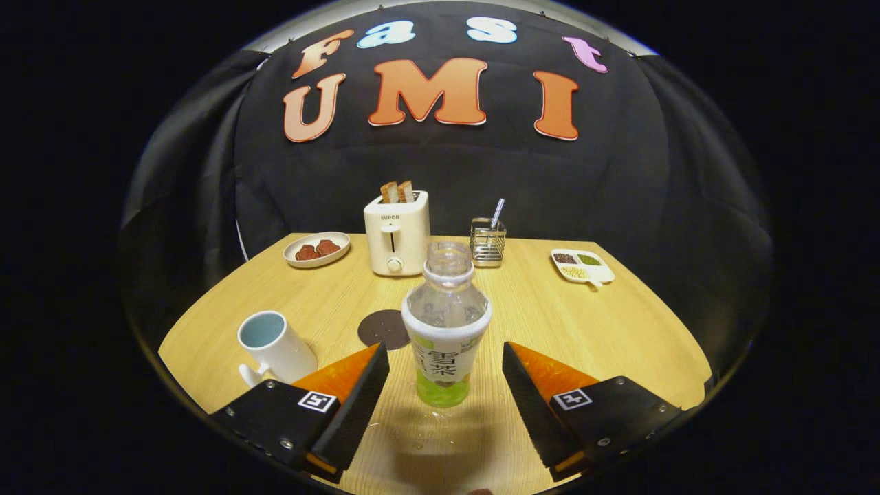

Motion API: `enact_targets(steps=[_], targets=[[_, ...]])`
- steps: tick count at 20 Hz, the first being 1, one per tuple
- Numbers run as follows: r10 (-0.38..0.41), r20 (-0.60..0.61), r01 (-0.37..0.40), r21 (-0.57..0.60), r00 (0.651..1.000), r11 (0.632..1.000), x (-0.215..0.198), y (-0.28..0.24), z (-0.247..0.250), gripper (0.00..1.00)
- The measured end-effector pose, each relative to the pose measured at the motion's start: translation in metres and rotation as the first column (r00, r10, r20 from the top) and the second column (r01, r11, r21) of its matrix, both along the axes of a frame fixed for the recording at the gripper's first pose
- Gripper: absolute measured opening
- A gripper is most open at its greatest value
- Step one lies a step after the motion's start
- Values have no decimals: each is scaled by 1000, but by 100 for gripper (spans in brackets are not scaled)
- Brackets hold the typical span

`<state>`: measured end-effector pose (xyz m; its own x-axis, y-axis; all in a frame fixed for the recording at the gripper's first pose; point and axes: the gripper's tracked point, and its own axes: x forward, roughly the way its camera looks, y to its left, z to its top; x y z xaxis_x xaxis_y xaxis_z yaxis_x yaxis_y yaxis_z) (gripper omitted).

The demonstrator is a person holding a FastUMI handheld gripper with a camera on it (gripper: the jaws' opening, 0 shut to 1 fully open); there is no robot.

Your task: Take the bottle from table, then pour the juice into the cup, finally place the bottle on the coaster

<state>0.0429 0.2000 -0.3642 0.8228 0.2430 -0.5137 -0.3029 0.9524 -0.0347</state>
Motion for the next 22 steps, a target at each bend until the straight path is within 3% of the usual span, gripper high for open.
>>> enact_targets(steps=[7, 9, 11, 14, 19, 22], targets=[[-10, -31, 10, -13, 999, 1000, 23, 7, -25, 98], [-5, -34, 4, -11, 999, 1000, 24, 10, -27, 89], [-5, -44, 5, -1, 999, 1000, 21, 13, -23, 66], [38, -70, -41, -31, 997, 999, 8, 24, -23, 58], [128, -74, -139, -171, 989, 975, -16, 42, -9, 56], [146, -61, -157, -257, 987, 954, -17, 48, 1, 55]])
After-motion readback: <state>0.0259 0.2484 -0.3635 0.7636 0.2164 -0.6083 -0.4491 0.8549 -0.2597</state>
